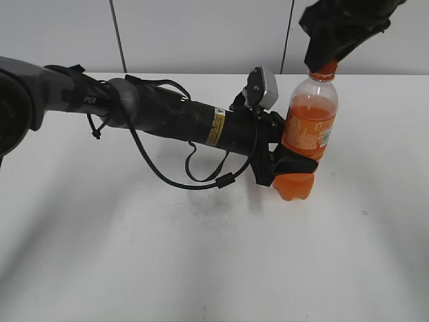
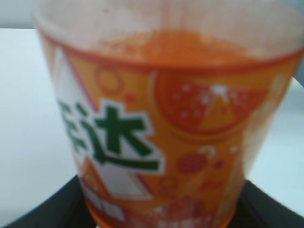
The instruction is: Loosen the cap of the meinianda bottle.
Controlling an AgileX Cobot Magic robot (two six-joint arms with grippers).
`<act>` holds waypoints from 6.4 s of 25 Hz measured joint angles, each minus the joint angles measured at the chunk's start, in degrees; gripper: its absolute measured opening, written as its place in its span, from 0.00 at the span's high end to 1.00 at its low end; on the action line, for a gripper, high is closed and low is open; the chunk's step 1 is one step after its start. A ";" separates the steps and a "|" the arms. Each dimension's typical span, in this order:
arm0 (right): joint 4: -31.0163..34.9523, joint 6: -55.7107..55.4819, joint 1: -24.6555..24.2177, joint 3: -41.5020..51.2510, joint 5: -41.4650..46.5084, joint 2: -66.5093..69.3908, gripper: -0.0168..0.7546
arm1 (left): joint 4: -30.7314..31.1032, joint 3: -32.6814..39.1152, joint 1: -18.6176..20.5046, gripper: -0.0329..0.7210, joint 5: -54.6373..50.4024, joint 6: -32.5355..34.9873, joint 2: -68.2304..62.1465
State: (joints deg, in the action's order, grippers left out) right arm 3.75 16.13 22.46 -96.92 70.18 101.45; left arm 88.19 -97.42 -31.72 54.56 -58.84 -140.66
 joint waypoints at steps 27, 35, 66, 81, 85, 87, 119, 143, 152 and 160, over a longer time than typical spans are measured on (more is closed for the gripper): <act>0.68 49.11 0.05 -0.58 0.47 -1.13 0.82 | -0.38 0.00 -0.04 0.42 -0.25 -0.34 0.00; 0.96 49.18 0.05 -0.58 0.47 -1.13 0.85 | -0.48 0.00 -0.04 0.42 -0.29 -0.44 0.00; 1.33 -11.43 0.05 -0.64 0.09 -1.22 0.33 | -0.22 0.00 -0.04 0.42 -0.24 -0.23 0.00; 0.41 -12.22 0.05 -0.64 0.04 0.67 0.61 | -0.11 0.00 -0.04 0.42 -0.18 -0.13 0.00; 0.13 -9.91 0.05 -0.64 0.04 0.67 0.63 | -0.11 0.00 -0.04 0.42 -0.18 -0.13 0.00; -0.03 -2.51 0.05 -0.64 0.04 0.67 0.63 | -0.11 0.00 -0.04 0.42 -0.18 -0.13 0.00; 3.22 2.16 -17.20 3.59 -1.88 -5.75 0.63 | 0.52 0.00 -0.04 0.42 -0.26 -0.08 0.00; 2.36 -3.13 -23.36 39.04 -62.27 12.68 0.63 | 0.47 0.00 -0.04 0.42 -0.09 -0.08 0.00; 2.36 -3.18 -23.36 39.21 -62.04 13.14 0.54 | 0.34 0.00 -0.04 0.42 -0.09 -0.08 0.00; 2.36 -3.19 -23.36 39.21 -61.54 13.14 0.23 | 0.42 0.00 0.01 0.42 -0.09 -0.08 0.00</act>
State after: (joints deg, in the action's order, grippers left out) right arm 6.11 12.94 -0.90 -57.71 8.64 114.59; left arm 88.61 -97.42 -31.71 54.46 -58.93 -140.66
